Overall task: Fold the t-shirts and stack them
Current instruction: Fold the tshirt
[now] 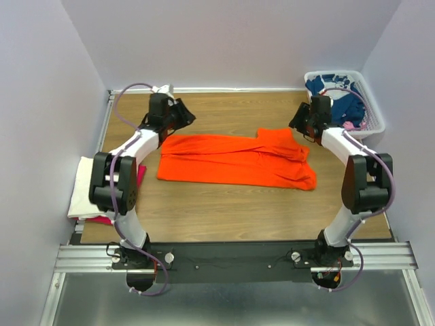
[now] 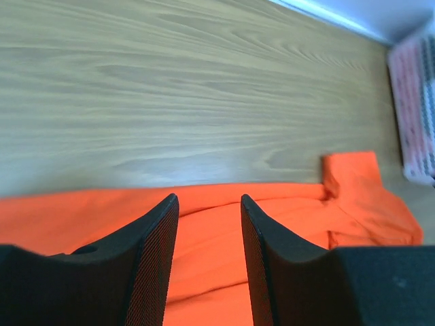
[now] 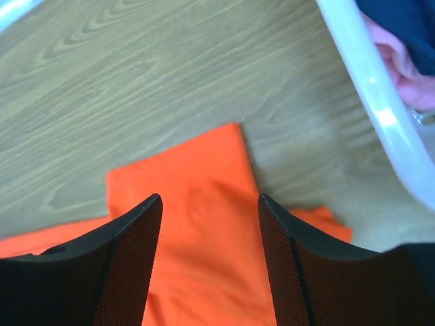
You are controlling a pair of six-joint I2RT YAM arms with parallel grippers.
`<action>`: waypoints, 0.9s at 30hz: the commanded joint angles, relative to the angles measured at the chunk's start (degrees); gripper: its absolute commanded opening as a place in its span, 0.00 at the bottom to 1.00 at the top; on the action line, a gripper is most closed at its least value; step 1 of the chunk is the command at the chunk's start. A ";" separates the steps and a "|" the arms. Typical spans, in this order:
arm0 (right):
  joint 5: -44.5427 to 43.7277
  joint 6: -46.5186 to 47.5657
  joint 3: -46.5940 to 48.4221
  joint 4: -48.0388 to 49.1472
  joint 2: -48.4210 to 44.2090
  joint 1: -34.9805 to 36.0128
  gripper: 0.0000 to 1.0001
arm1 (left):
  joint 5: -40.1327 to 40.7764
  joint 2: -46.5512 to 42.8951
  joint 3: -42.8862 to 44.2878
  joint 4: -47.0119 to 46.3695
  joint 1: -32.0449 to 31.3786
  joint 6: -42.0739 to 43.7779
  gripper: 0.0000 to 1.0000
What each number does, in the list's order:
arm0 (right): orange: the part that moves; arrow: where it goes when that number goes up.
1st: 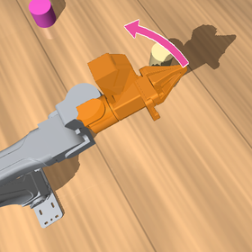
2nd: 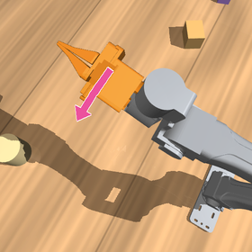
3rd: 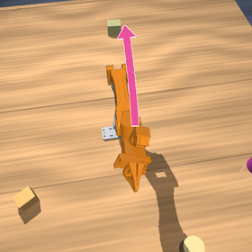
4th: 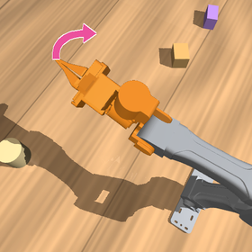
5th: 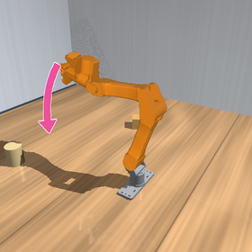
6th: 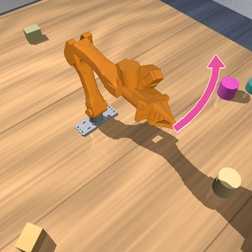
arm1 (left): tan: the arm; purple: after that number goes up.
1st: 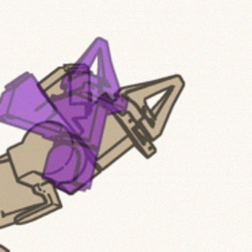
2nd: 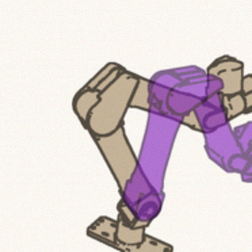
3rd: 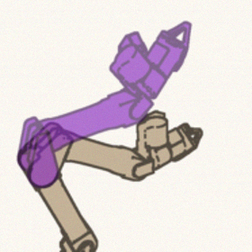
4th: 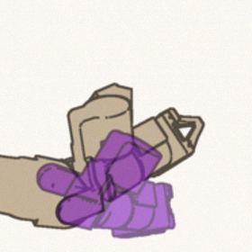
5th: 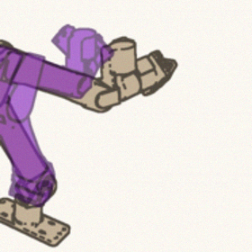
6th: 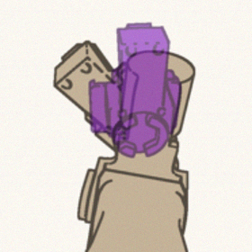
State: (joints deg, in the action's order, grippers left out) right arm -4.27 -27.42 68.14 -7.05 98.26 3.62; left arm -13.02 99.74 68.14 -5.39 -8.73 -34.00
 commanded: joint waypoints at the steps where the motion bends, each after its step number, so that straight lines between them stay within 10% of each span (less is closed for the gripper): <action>1: 0.94 2.28 6.28 -0.51 8.06 -0.45 0.65 | -7.01 7.28 5.07 -0.15 -4.18 2.28 0.50; 17: 6.55 1.67 12.37 -0.60 22.50 -0.37 0.56 | -13.18 7.84 6.66 3.54 -8.23 4.03 0.49; 27: 9.28 0.79 12.63 -0.77 19.79 -0.28 0.06 | -14.23 3.27 3.67 7.32 -7.35 6.13 0.49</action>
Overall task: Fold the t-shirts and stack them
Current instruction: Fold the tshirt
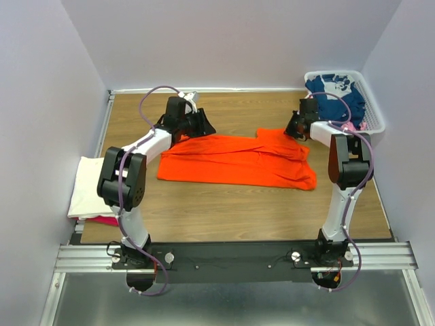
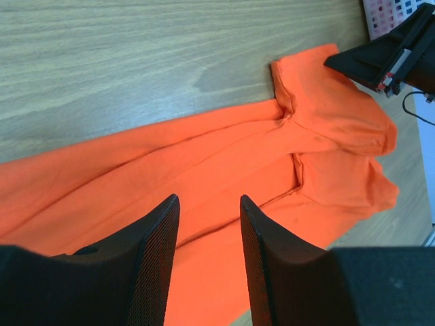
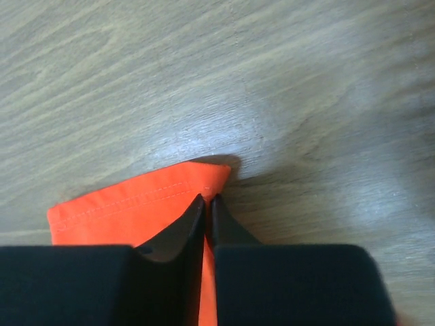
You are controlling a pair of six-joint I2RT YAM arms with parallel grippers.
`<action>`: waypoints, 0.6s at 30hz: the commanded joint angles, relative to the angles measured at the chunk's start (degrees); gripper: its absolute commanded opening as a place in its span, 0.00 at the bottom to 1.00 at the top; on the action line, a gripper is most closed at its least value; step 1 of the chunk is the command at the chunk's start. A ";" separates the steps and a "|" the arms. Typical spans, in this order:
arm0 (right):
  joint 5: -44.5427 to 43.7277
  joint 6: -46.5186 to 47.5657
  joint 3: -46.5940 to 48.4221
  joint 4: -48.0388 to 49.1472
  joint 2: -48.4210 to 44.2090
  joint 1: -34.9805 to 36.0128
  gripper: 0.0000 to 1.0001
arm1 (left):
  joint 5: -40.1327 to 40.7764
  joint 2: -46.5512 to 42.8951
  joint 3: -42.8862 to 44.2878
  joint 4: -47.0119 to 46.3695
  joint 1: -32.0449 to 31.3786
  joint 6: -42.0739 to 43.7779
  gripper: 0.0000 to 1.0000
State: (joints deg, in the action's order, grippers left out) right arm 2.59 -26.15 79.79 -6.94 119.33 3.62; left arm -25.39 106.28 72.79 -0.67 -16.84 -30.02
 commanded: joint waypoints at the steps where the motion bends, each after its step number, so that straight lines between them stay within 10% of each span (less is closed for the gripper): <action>1: 2.68 -0.57 0.98 -0.88 -1.29 -0.28 0.03 | -1.69 -3.71 -1.16 2.95 0.93 2.16 0.49; 18: 12.52 -4.26 -18.25 -0.97 -28.79 -0.02 0.00 | 0.51 -5.65 -6.61 4.53 4.10 0.05 0.43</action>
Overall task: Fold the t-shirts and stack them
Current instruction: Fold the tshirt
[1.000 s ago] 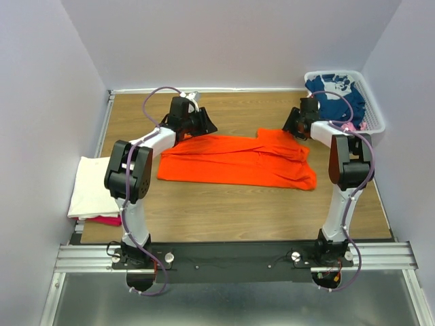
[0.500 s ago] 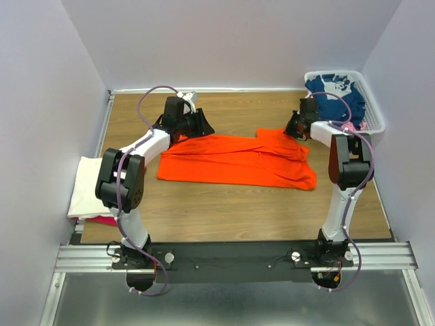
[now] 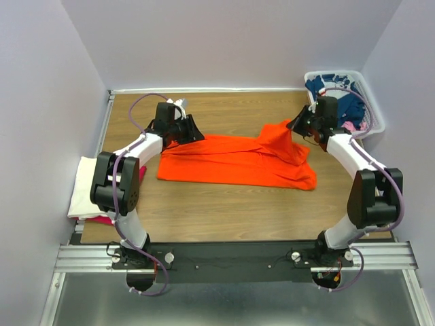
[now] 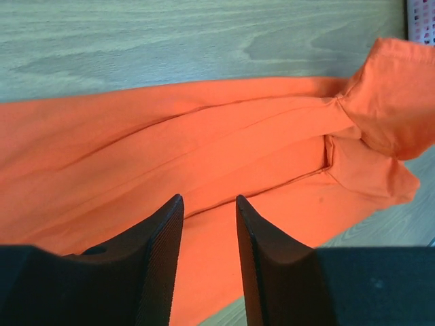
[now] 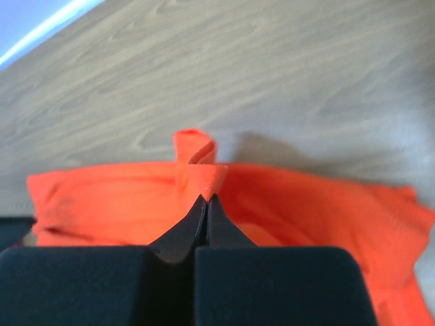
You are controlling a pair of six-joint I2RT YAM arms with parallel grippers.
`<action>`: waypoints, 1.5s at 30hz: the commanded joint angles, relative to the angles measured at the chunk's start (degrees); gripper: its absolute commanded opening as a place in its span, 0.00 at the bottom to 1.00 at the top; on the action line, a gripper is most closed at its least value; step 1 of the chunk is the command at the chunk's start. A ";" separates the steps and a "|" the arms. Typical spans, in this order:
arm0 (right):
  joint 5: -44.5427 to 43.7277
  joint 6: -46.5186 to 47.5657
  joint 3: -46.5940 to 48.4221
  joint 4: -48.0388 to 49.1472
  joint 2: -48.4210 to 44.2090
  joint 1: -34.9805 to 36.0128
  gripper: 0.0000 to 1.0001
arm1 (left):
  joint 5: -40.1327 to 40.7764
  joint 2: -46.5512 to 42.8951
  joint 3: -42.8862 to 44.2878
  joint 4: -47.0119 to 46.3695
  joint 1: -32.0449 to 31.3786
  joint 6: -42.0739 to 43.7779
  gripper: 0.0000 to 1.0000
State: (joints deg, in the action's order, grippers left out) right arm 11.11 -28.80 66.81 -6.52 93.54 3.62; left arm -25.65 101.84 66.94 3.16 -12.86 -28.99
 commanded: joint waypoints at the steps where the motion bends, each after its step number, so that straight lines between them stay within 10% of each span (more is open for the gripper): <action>1: 4.79 -1.70 -7.54 -1.39 -5.45 0.07 0.00 | 1.39 -0.86 -0.84 0.80 0.21 -1.50 0.42; 16: 8.92 -3.46 -26.19 -5.51 -24.80 0.34 0.00 | 7.45 2.04 -0.06 2.20 3.02 -4.76 0.32; 45: 2.77 -3.81 -30.16 -6.13 -25.60 0.42 0.00 | 36.80 -3.05 -1.01 15.20 3.90 -11.52 0.36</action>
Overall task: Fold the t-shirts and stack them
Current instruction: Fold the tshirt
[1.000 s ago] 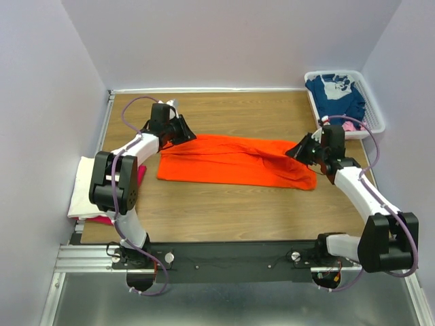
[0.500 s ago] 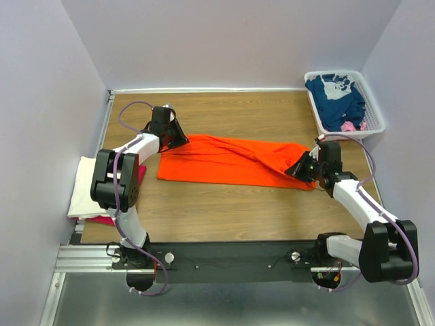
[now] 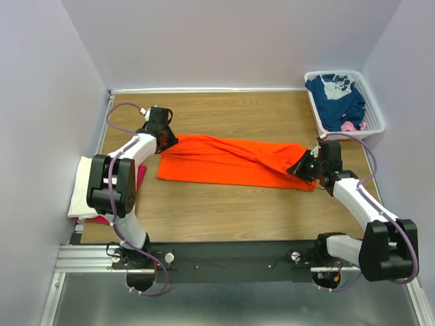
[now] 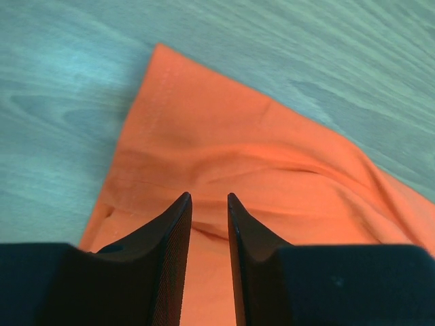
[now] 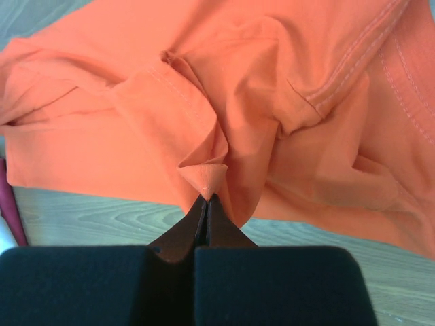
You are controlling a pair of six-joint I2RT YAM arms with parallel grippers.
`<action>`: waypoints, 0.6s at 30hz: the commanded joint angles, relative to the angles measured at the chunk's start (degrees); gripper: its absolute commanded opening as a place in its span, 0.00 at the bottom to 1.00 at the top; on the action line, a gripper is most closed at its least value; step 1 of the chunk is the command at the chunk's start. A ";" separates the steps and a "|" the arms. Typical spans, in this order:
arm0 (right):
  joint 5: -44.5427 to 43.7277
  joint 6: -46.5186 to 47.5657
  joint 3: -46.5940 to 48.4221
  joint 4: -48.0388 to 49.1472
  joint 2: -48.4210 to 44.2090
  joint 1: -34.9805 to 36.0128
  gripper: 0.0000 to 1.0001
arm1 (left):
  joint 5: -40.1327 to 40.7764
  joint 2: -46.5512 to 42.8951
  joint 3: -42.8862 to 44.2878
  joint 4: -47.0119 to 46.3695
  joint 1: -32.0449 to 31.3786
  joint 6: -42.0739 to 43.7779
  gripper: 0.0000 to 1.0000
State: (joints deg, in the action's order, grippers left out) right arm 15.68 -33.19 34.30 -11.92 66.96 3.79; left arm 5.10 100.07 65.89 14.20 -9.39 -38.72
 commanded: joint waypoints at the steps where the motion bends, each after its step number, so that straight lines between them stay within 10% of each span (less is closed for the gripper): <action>1: -1.80 0.58 2.61 -0.73 1.07 0.16 0.00 | 6.75 -1.98 -0.40 4.35 0.42 -2.15 0.36; 18: -1.36 1.90 5.60 -0.65 4.76 0.25 0.01 | 8.78 0.12 -1.64 4.00 3.76 -2.94 0.38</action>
State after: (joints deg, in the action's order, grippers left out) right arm 15.64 -32.45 38.17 -12.10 71.11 3.79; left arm 12.34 98.54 63.72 18.52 -6.02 -41.67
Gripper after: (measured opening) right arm 0.006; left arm 0.382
